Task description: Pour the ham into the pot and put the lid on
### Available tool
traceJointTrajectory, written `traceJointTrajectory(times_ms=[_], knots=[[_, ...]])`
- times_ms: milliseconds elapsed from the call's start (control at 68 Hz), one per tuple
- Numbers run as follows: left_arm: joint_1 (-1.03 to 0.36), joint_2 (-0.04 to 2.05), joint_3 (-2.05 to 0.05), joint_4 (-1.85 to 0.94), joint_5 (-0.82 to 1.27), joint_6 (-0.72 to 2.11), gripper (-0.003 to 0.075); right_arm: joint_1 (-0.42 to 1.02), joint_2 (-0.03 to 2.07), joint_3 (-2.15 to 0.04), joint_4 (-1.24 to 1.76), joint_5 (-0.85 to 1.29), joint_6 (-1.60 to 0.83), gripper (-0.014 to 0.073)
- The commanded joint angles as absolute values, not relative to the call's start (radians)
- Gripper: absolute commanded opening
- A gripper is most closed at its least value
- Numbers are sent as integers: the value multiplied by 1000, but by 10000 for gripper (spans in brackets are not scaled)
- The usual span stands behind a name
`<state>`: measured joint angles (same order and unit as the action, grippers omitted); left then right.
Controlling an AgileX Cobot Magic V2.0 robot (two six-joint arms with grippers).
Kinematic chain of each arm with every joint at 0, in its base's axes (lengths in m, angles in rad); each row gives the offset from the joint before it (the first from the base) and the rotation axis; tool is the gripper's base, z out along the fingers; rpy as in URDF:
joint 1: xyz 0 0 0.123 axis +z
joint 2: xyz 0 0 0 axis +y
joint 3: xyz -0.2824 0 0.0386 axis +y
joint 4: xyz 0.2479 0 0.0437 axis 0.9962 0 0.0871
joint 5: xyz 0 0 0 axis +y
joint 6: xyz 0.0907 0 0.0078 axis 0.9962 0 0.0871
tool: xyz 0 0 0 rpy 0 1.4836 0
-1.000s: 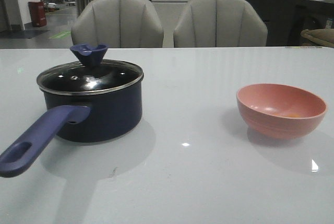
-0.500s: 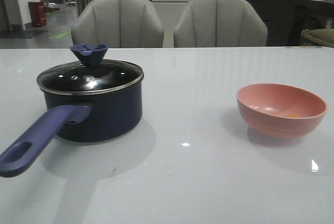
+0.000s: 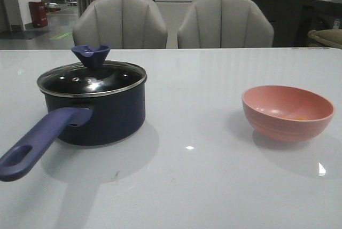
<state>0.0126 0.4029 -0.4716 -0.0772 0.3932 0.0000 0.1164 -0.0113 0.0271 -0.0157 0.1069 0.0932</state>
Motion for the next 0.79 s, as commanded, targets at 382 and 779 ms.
traceJointTrajectory(times_ms=[382, 779], knots=[[-132, 553, -609, -15, 443, 0, 608, 118, -30, 22, -15, 21, 92, 149], [-190, 1015, -966, -86, 553, 0, 659, 118, -30, 22, -15, 21, 92, 149]])
